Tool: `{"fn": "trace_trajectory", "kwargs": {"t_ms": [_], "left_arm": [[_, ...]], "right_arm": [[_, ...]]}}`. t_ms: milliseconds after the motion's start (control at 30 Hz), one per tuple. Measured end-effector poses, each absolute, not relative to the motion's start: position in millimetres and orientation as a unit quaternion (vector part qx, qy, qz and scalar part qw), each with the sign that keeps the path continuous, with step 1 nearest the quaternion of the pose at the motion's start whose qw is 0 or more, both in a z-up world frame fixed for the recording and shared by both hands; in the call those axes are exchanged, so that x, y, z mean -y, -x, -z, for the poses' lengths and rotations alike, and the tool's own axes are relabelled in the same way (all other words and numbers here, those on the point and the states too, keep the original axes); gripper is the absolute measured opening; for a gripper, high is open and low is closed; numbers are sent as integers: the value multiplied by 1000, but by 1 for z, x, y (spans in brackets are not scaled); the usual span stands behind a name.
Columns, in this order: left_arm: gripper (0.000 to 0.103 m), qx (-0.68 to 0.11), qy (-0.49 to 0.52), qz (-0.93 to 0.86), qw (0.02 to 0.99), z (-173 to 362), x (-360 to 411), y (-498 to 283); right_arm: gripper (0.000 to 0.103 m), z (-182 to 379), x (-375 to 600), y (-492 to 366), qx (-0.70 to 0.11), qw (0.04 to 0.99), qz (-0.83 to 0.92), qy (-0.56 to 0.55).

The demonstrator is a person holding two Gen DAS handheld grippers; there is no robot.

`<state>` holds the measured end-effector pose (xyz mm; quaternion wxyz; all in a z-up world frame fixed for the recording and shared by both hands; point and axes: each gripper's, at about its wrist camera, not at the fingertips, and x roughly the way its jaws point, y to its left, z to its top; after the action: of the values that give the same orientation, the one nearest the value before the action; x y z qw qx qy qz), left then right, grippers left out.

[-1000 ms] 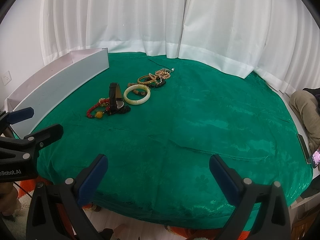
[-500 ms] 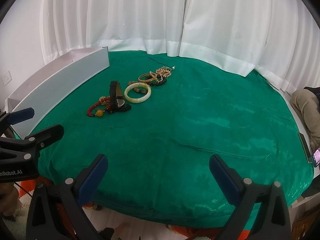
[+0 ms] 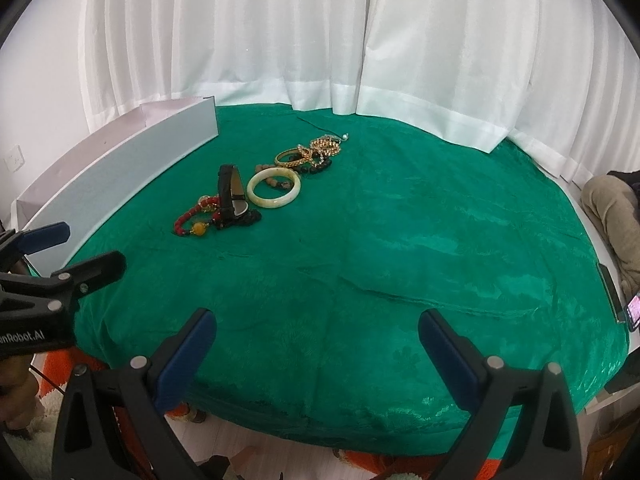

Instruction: Organize jewelry

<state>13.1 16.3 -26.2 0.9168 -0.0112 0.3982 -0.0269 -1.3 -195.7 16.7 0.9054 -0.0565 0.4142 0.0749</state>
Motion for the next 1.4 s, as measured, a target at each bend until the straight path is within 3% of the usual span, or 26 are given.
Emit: {"fn": "trace_trajectory", "kwargs": {"t_ms": [500,767,867,900,967,1000,1167,1400], "left_arm": [[102,-444,37,65,893,54,-45,-72],[101,-439,14,96,893,49,-8,-144],[89,-450,-12,83,889,61,9,-180],[78,-459,-20,79,884,67,13,-190],[53,-486,-24,76,870,82,18,-205],[19,-496,-16,80,864,87,17,-206],[17,-494,49,114,861,73,0,-197],[17,-434,121,119,885,9,-54,-171]], "right_arm": [[103,5,202,-17,-449,889,-80,41],[103,19,208,-25,-467,880,-85,22],[103,19,210,-25,-466,880,-85,18],[103,19,211,-24,-466,881,-84,17],[103,17,215,-24,-463,882,-81,13],[103,17,217,-25,-462,883,-79,11],[103,19,229,-27,-463,883,-70,-6],[103,15,223,-37,-455,886,-90,-5]]}}
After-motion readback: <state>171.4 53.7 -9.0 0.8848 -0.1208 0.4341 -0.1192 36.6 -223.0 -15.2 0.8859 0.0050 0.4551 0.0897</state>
